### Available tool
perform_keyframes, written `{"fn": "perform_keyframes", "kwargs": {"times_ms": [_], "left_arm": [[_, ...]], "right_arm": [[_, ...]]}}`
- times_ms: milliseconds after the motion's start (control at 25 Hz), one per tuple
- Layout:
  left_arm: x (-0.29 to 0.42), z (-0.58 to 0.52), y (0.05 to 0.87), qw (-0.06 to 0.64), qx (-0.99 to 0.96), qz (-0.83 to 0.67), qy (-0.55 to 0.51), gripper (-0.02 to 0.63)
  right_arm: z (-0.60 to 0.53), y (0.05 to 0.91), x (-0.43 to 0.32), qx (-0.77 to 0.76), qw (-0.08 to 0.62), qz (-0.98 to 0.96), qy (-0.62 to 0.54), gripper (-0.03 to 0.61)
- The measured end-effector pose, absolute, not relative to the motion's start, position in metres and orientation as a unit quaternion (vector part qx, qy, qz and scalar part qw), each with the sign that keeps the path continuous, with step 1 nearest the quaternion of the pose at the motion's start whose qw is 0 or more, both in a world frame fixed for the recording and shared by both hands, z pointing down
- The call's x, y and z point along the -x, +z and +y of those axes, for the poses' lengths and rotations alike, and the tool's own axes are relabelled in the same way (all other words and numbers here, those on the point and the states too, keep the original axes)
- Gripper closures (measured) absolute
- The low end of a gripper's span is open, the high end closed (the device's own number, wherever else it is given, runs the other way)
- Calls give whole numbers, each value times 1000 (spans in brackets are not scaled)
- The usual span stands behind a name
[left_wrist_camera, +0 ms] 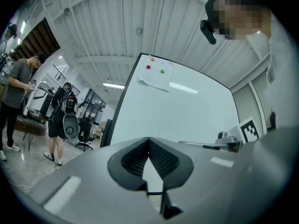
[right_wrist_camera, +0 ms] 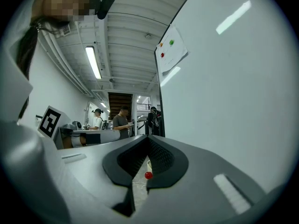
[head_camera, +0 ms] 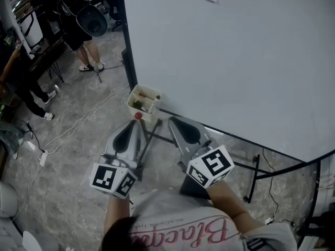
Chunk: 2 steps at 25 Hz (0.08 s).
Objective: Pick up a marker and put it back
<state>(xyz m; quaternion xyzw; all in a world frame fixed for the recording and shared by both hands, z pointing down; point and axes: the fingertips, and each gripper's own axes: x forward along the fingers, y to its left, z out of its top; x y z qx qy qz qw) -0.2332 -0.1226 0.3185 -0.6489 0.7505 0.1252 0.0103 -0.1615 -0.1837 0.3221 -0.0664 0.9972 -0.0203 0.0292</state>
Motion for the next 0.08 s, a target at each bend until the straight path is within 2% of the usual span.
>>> {"fn": "perform_keyframes", "kwargs": {"times_ms": [80], "left_arm": [[231, -123, 318, 10, 649, 750, 125, 614]], "right_arm": [[-184, 323, 160, 66, 28, 997, -20, 578]]}}
